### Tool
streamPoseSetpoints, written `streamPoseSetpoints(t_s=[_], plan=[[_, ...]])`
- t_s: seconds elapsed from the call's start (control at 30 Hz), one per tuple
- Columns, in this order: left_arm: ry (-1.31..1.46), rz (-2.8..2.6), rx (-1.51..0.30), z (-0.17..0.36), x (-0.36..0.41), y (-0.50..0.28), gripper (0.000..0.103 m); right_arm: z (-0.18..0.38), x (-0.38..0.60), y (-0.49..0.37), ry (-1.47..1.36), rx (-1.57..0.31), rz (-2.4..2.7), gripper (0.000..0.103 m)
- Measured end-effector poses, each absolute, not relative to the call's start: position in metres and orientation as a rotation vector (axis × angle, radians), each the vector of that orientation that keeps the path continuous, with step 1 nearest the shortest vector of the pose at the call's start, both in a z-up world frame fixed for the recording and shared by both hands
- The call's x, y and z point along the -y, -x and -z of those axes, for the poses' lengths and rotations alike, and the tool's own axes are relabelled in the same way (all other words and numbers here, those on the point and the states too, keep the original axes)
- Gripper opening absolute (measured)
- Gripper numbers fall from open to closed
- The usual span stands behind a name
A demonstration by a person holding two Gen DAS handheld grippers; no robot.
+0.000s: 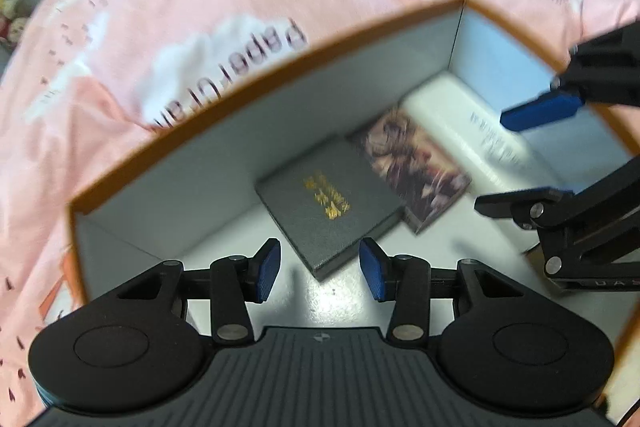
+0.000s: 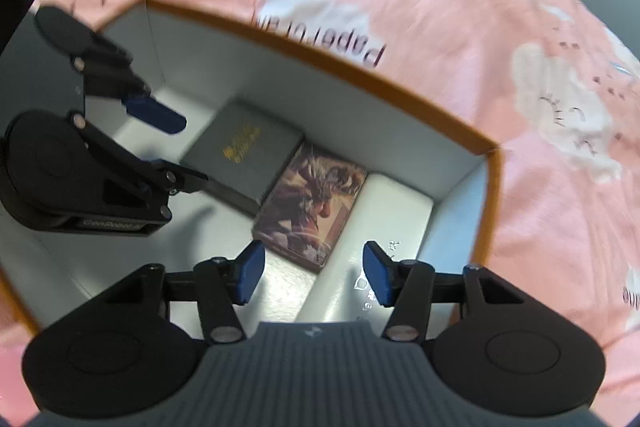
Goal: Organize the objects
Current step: 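Move both open grippers back to the pile beside the orange box, then grasp the pink backpack with the left gripper while the right gripper grasps the pink card wallet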
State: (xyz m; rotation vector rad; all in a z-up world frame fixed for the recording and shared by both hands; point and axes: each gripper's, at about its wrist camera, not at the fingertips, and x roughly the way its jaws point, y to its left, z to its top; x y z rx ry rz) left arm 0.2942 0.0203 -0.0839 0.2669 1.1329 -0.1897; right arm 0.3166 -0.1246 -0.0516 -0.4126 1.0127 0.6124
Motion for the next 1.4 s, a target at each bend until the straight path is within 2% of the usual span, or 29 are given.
streamPoseSetpoints(t_s=[0.13, 0.2, 0.37, 0.53, 0.73, 1.0, 1.4], plan=[[-0.160, 0.192, -0.999, 0.044, -0.024, -0.261, 0.052, 0.024, 0.136, -0.287, 0.289, -0.934, -0.581, 0.058], [-0.114, 0.207, -0.943, 0.025, -0.023, -0.244, 0.052, 0.015, 0.146, -0.276, 0.225, -0.907, -0.571, 0.062], [-0.040, 0.298, -0.870, -0.009, -0.016, -0.173, 0.052, -0.010, 0.167, -0.219, 0.115, -0.844, -0.568, 0.063], [0.025, 0.320, -0.903, -0.005, -0.014, -0.120, 0.052, -0.017, 0.184, -0.162, 0.028, -0.824, -0.557, 0.063], [0.135, 0.212, -1.012, 0.024, -0.033, -0.075, 0.052, 0.007, 0.187, -0.108, -0.047, -0.882, -0.547, 0.062], [0.207, 0.037, -1.113, 0.047, -0.052, -0.032, 0.054, 0.037, 0.155, -0.078, 0.015, -0.995, -0.605, 0.062], [0.161, 0.128, -1.149, 0.038, -0.046, 0.013, 0.059, 0.051, 0.127, -0.053, 0.172, -1.029, -0.707, 0.061]])
